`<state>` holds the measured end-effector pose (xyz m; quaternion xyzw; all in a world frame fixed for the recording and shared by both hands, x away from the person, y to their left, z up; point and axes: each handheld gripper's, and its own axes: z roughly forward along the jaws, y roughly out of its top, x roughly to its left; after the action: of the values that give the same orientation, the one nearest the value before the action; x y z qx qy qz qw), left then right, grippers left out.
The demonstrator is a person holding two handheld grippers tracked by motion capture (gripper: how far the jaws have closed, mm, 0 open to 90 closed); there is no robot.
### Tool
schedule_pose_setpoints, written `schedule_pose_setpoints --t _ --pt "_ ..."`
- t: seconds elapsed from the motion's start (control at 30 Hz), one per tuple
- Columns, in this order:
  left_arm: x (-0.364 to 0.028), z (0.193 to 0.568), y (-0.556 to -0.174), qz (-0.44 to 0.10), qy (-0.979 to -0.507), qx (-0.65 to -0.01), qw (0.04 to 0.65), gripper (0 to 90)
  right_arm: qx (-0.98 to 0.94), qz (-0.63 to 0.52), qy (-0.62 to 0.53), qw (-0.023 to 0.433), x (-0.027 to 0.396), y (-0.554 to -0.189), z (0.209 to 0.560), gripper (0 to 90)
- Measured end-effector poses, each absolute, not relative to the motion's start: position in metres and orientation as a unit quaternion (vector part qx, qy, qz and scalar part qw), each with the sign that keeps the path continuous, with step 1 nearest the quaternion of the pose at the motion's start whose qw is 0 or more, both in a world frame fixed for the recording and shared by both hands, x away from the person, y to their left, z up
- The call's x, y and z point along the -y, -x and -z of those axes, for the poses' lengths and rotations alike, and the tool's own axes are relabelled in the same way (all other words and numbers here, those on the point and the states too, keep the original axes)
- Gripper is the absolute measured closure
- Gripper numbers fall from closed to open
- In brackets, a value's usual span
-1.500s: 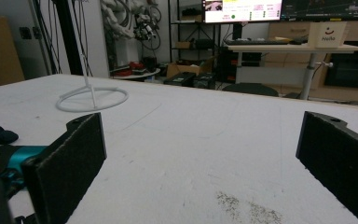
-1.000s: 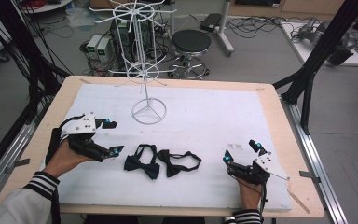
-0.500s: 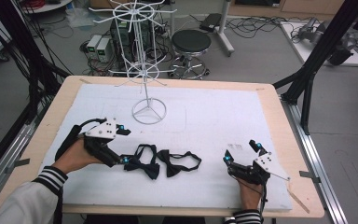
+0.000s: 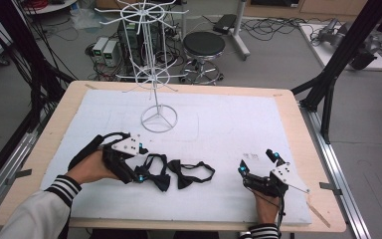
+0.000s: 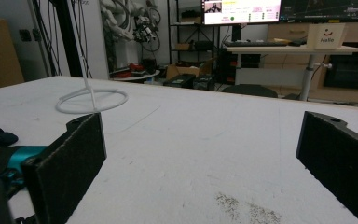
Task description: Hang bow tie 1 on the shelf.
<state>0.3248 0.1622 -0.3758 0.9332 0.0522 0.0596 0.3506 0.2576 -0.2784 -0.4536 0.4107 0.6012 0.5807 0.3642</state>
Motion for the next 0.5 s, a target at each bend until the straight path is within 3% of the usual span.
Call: schedule_pose_setpoints --t 0.5 --pt "-0.142 0.396 -0.329 -0.031 -0.957 -0.031 0.288 24.9 -0.599 -0.581 -0.413 0.365 0.279 -0.258 0.454 0.6"
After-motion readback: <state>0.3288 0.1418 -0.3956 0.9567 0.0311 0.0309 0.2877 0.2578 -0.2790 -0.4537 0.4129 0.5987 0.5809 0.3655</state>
